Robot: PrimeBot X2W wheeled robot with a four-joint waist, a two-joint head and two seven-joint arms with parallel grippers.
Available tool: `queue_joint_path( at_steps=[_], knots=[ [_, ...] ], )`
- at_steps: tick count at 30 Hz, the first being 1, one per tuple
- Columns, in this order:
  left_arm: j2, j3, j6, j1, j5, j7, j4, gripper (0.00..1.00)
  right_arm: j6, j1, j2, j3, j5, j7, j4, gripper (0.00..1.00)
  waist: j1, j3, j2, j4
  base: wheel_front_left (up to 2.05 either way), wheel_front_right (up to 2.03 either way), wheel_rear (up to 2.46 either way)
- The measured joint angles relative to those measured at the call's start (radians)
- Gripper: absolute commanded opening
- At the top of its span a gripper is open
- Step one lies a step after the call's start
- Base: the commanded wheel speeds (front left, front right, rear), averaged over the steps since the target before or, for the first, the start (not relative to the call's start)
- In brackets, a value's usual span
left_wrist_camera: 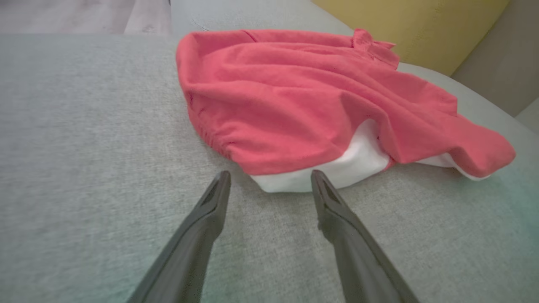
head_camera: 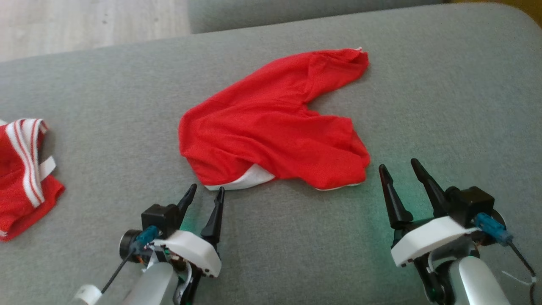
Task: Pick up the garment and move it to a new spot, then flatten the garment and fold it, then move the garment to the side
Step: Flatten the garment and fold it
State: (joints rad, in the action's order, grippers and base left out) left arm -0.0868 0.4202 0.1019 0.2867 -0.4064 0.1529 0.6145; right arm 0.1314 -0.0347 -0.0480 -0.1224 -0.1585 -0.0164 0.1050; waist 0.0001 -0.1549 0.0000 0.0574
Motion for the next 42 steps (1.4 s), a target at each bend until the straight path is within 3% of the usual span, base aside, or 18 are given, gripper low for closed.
queue_joint_path(
  at_steps=[9, 10, 11, 22, 31, 32, 33, 39, 42],
  knots=[
    [0.011, 0.001, 0.006, 0.078, -0.026, 0.058, 0.13, 1.0, 0.0, -0.007, 0.0, 0.001, -0.008, 0.017, 0.018, 1.0, 0.0, -0.04, 0.0, 0.038, 0.0, 0.0, 0.0],
    [0.012, 0.003, 0.013, 0.087, -0.026, 0.06, 0.138, 0.33, 0.0, -0.01, 0.0, -0.001, -0.008, 0.017, 0.022, 1.0, 0.0, -0.042, 0.0, 0.038, 0.0, 0.0, 0.0],
    [0.013, 0.006, 0.013, 0.095, -0.026, 0.061, 0.149, 0.0, 0.0, -0.015, 0.0, -0.004, -0.008, 0.017, 0.027, 1.0, 0.0, -0.043, 0.0, 0.038, 0.0, 0.0, 0.0],
    [0.018, 0.068, 0.023, 0.123, -0.048, 0.096, 0.173, 0.0, 0.0, -0.101, 0.0, -0.125, -0.056, -0.025, 0.199, 1.0, -0.0001, -0.057, 0.0, 0.002, 0.0, 0.0, 0.0],
    [0.02, 0.098, 0.023, 0.123, -0.06, 0.096, 0.151, 0.0, 0.0, -0.186, -0.001, -0.164, -0.06, 0.0, 0.346, 1.0, 0.0, -0.073, 0.0, -0.031, 0.0, 0.0, 0.0],
    [0.019, 0.1, 0.023, 0.123, -0.064, 0.096, 0.149, 0.0, 0.0, -0.198, -0.001, -0.166, -0.06, 0.0, 0.364, 0.68, -0.0001, -0.073, 0.0, -0.033, 0.0, 0.0, 0.0],
    [0.019, 0.101, 0.023, 0.123, -0.069, 0.096, 0.147, 0.0, 0.0, -0.208, -0.001, -0.17, -0.061, 0.0, 0.378, 0.0, -0.0001, -0.073, 0.0, -0.033, 0.0, 0.0, 0.0],
    [0.017, 0.109, 0.025, 0.115, -0.1, 0.096, 0.098, 0.0, 0.0, -0.219, -0.002, -0.159, -0.099, 0.01, 0.388, 0.0, 0.0, -0.057, 0.0, -0.035, 0.0, 0.0, 0.0],
    [0.008, 0.105, 0.03, 0.091, -0.131, 0.096, -0.005, 0.0, 0.0, -0.197, -0.002, -0.135, -0.132, 0.018, 0.301, 0.0, -0.0001, -0.035, 0.0, -0.032, 0.0, 0.0, 0.0]
  ],
)
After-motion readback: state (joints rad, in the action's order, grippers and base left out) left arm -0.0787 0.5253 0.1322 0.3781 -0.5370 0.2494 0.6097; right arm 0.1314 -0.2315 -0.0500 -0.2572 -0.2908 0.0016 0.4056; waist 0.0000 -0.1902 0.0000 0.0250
